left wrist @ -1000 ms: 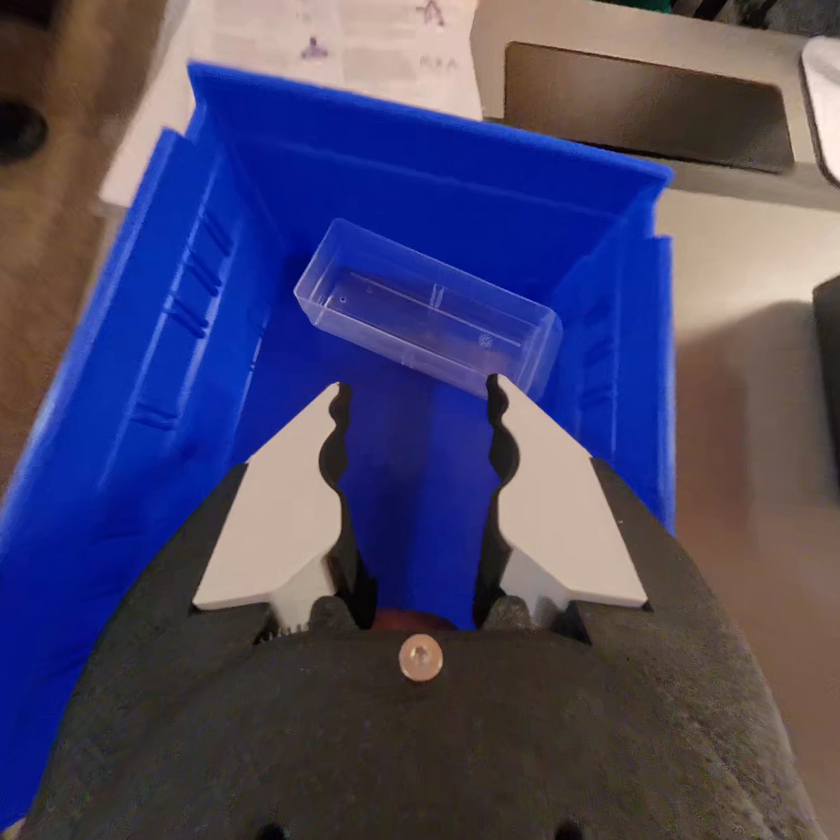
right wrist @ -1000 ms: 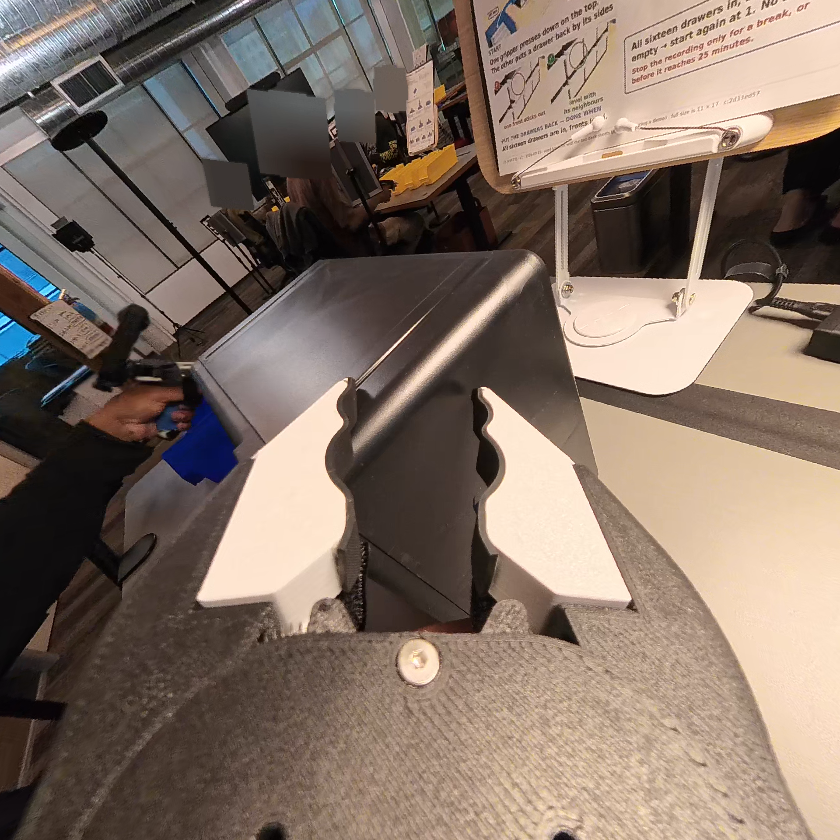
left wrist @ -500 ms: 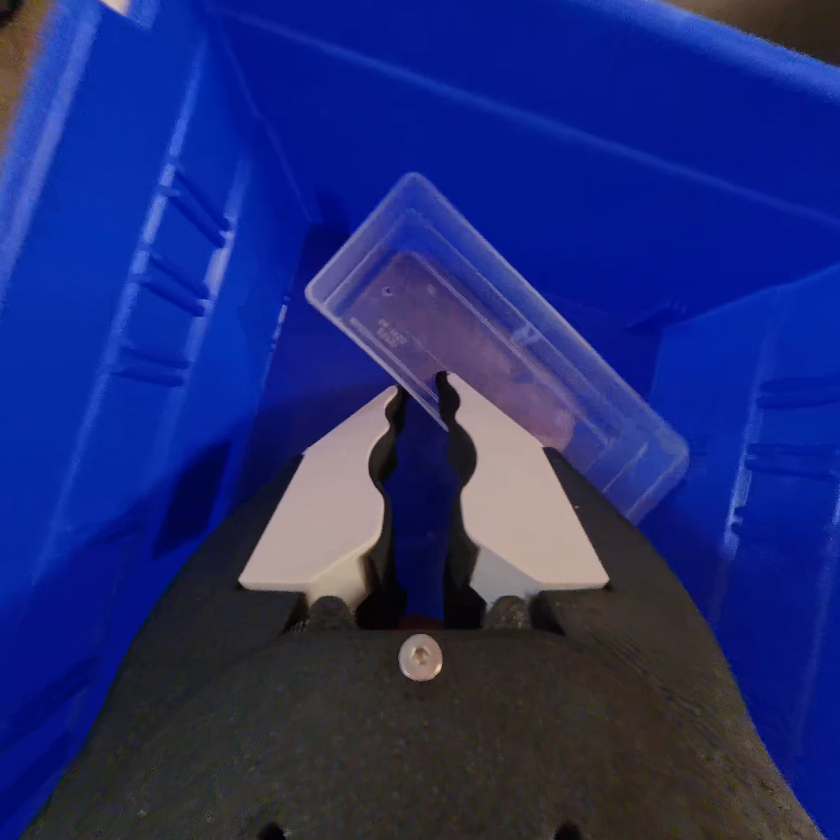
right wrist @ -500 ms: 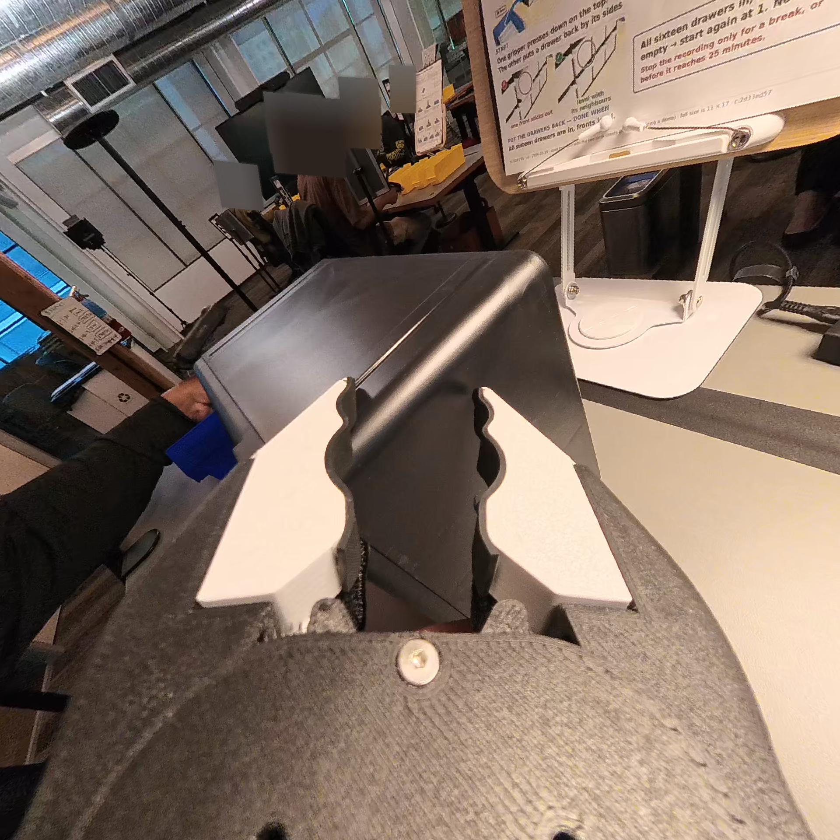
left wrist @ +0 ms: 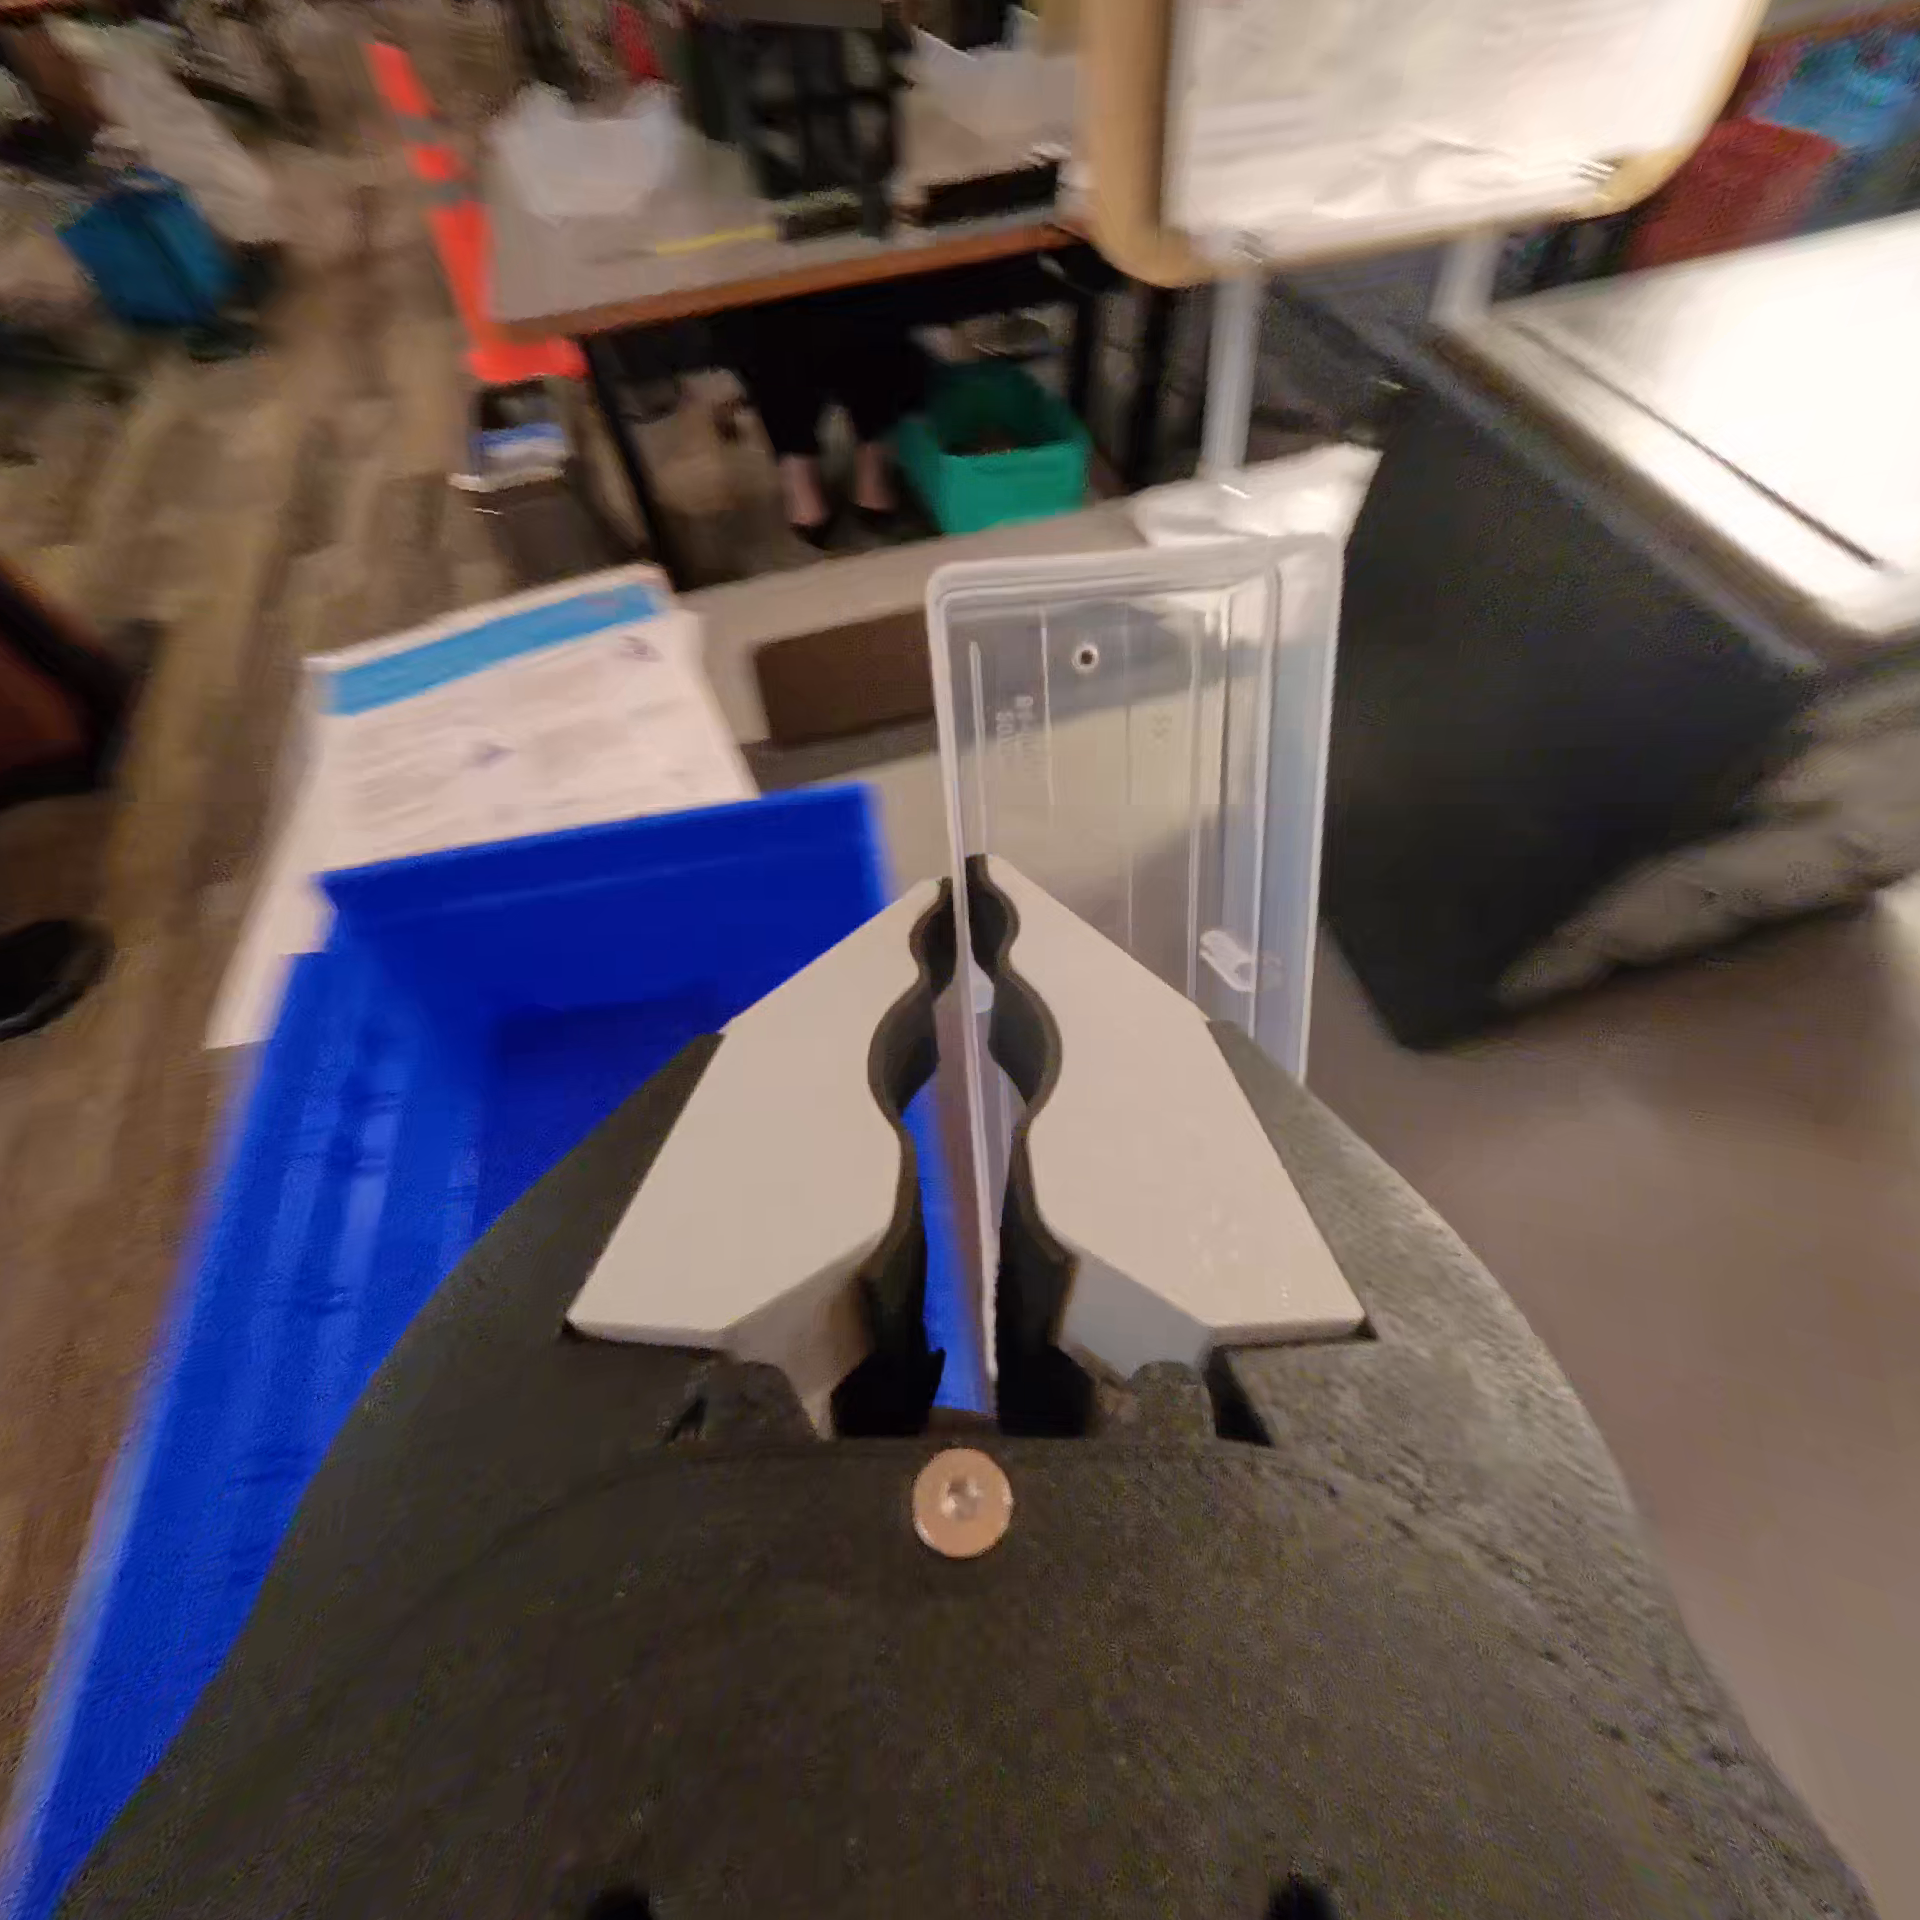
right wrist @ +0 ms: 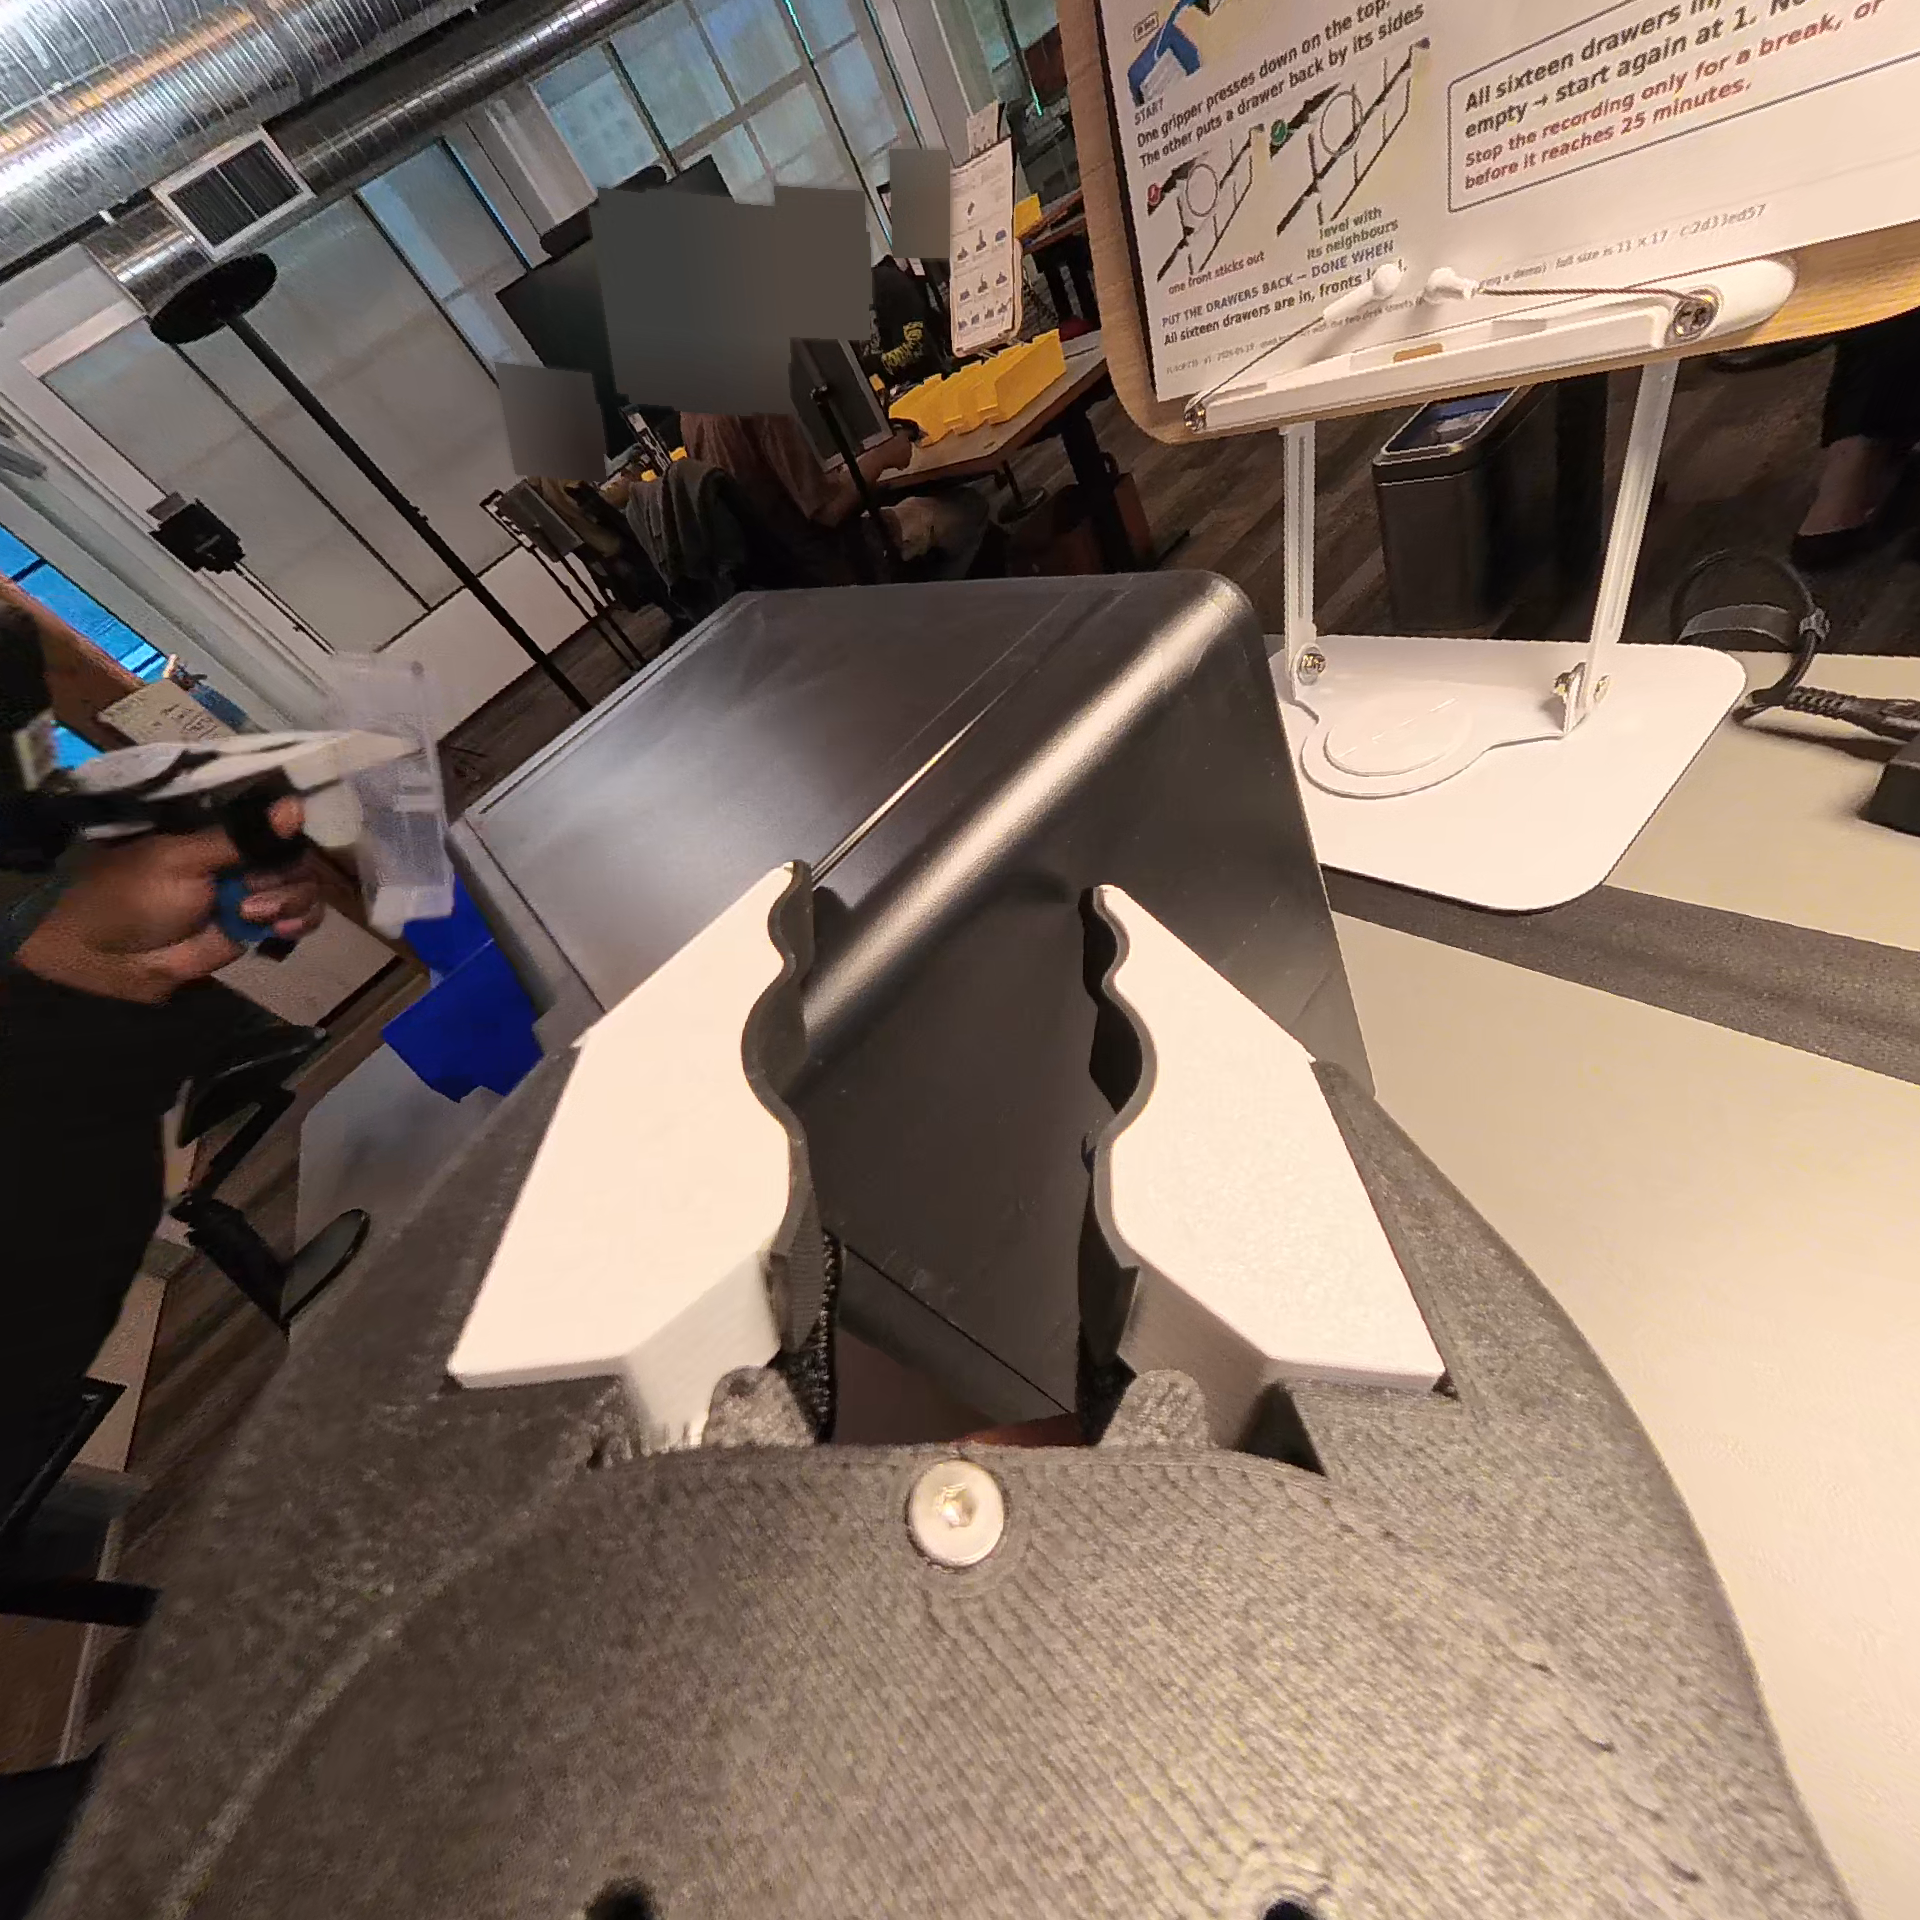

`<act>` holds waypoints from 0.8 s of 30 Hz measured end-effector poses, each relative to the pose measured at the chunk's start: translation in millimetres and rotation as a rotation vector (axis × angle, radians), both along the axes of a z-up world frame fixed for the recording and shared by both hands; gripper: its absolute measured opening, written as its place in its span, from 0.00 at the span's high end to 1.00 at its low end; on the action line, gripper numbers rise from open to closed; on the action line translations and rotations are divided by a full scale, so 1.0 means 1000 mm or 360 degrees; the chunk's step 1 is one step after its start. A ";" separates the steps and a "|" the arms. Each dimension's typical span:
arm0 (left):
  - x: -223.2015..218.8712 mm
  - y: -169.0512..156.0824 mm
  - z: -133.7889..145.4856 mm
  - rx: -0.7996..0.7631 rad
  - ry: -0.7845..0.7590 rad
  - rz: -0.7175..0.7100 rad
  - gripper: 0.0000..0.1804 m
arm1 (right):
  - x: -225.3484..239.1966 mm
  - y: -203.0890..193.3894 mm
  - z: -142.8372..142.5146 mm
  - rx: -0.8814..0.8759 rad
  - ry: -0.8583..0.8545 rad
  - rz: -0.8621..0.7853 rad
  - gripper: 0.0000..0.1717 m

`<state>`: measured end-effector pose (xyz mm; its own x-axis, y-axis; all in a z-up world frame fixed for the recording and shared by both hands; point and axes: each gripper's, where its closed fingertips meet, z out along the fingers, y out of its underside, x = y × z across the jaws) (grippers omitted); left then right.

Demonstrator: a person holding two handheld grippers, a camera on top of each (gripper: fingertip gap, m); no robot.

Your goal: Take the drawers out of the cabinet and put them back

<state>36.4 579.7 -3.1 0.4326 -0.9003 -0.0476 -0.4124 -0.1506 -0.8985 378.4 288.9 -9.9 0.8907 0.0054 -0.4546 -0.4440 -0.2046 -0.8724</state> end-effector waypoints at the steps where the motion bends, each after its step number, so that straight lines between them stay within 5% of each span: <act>1: 0.010 -0.028 -0.009 -0.0040 0.0034 -0.0101 0.99 | 0.000 0.000 0.000 -0.0001 -0.0003 -0.0001 0.68; 6: 0.052 -0.149 -0.112 -0.0445 0.0236 -0.0437 0.99 | 0.000 0.000 0.000 -0.0003 -0.0011 -0.0010 0.68; 10: 0.067 -0.200 -0.169 -0.0655 0.0322 -0.0522 0.99 | 0.000 0.000 0.000 0.0001 0.0000 -0.0007 0.68; 14: 0.076 -0.221 -0.178 -0.0754 0.0270 -0.0552 0.98 | -0.001 0.000 0.000 0.0002 0.0001 0.0000 0.68; 18: 0.075 -0.226 -0.165 -0.0647 0.0173 -0.0684 0.74 | -0.001 0.000 0.000 0.0001 0.0001 0.0006 0.68; 21: 0.063 -0.240 -0.136 -0.0321 0.0090 -0.1056 0.67 | -0.001 0.000 0.000 0.0001 -0.0001 0.0007 0.68; 24: 0.025 -0.281 -0.126 0.0077 0.0122 -0.1660 0.62 | -0.001 0.000 0.000 0.0001 -0.0003 0.0007 0.68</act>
<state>61.4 299.1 -128.9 -0.5630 -0.8217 -0.0883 -0.3734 0.3482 -0.8599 377.7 289.0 -10.2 0.8917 0.0093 -0.4526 -0.4412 -0.2061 -0.8734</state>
